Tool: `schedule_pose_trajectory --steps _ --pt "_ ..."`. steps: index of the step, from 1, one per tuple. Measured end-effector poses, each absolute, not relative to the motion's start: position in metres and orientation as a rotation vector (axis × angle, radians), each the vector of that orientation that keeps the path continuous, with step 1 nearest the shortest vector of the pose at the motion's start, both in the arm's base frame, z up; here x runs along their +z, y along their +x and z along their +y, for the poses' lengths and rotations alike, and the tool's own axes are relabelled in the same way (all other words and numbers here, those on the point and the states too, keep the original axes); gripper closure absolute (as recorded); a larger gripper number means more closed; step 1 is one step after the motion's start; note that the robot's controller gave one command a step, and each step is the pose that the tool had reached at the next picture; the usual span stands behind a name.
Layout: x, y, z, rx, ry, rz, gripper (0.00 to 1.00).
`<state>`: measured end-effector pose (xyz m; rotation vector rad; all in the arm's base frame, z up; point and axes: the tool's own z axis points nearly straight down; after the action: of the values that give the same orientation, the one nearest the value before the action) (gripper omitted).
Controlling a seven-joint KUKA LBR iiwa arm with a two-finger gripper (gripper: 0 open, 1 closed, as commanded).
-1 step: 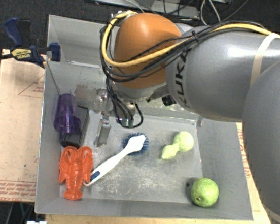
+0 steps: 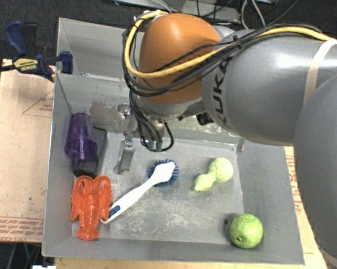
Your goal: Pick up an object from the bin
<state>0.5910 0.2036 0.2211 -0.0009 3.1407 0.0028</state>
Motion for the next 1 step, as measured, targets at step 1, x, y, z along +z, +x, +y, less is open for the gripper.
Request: schedule_pose_trajectory --steps 1 --pt "0.1434 0.5335 0.1289 0.003 -0.664 3.076 0.00"
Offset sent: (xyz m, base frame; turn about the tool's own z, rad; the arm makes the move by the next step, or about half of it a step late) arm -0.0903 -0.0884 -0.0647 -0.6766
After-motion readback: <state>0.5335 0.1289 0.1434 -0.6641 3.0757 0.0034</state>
